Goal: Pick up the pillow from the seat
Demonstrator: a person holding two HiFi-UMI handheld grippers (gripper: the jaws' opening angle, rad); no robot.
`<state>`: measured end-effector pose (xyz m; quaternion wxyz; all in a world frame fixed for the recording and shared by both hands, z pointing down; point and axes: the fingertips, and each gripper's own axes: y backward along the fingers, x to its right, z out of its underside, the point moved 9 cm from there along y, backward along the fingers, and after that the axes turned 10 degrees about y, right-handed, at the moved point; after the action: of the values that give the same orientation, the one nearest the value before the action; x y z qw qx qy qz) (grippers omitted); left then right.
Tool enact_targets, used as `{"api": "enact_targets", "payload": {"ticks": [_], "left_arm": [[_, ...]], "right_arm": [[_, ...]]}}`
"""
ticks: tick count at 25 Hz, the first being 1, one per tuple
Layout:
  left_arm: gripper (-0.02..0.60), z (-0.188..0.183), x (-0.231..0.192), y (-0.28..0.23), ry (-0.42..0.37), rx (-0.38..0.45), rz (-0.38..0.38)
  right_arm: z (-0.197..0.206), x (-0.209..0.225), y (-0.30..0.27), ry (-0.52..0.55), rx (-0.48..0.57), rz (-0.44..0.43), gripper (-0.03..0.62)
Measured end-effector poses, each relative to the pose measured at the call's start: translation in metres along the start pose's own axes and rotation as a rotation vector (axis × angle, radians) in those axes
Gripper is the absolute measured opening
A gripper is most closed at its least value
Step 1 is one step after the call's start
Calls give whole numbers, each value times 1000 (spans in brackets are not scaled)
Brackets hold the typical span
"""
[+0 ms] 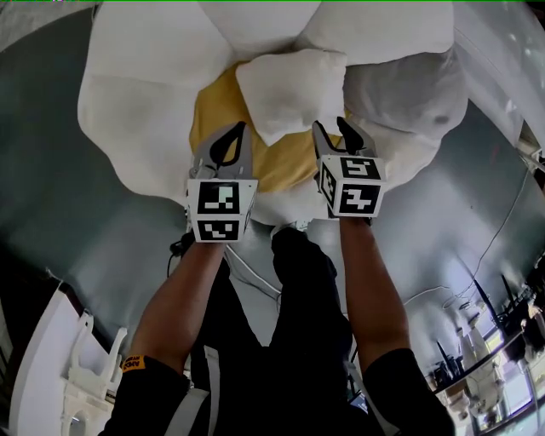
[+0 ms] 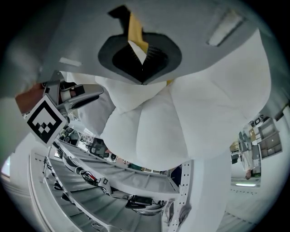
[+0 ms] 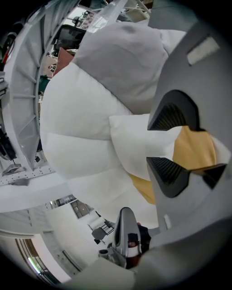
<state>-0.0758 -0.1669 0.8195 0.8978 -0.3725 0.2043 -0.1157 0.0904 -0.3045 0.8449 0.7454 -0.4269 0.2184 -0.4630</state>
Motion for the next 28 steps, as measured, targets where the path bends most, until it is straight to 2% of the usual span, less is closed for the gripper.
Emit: {"api": "enact_targets", "payload": {"ticks": [7, 17, 22, 26, 28], "left_arm": [[3, 10, -8, -23, 3, -9, -7], [3, 17, -13, -44, -35, -32, -3], [3, 18, -13, -45, -50, -39, -3], [3, 13, -11, -37, -46, -40, 12], [3, 9, -10, -30, -46, -38, 18]], "right_arm": [[9, 7, -30, 15, -26, -16, 196], [20, 11, -53, -6, -50, -18, 198], [20, 9, -59, -12, -55, -15, 130], [13, 5, -52, -19, -56, -23, 43], [6, 2, -44, -19, -48, -28, 34]]}}
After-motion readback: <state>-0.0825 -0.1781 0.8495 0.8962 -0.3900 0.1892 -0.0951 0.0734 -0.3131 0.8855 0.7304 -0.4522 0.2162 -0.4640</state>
